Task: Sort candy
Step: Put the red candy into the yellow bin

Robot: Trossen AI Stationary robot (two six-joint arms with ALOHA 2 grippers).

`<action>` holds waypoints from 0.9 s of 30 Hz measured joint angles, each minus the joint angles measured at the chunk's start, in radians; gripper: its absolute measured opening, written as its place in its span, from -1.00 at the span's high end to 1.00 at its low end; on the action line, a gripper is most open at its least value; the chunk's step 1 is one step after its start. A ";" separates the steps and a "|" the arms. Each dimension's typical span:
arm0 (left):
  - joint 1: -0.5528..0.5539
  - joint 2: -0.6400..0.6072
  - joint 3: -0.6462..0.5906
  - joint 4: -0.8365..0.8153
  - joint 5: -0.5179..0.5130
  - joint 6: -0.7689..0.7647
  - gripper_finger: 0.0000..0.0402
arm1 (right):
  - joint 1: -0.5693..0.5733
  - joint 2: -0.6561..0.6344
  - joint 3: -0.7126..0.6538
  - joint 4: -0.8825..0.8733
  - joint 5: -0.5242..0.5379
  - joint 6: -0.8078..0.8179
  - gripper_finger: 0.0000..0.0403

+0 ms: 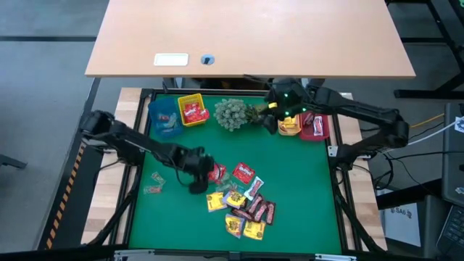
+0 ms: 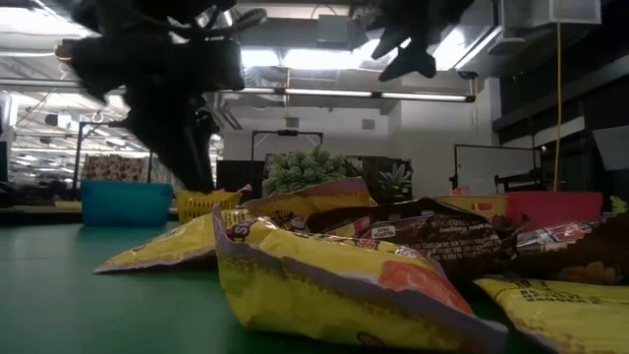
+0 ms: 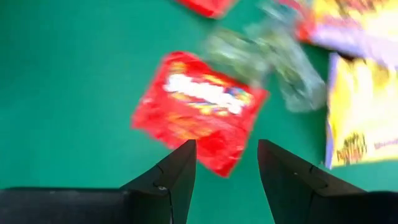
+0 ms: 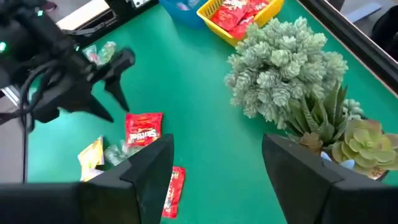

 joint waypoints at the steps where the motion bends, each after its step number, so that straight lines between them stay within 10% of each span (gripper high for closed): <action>1: -0.017 0.018 0.000 0.014 -0.005 0.039 0.22 | 0.000 -0.006 -0.020 0.013 0.000 0.007 -0.22; 14: -0.123 0.144 0.000 0.074 -0.290 0.268 0.22 | 0.000 -0.013 -0.114 0.068 -0.010 0.028 -0.22; 27: -0.117 0.147 0.000 0.081 -0.239 0.332 0.22 | 0.000 -0.013 -0.116 0.077 -0.011 0.028 -0.22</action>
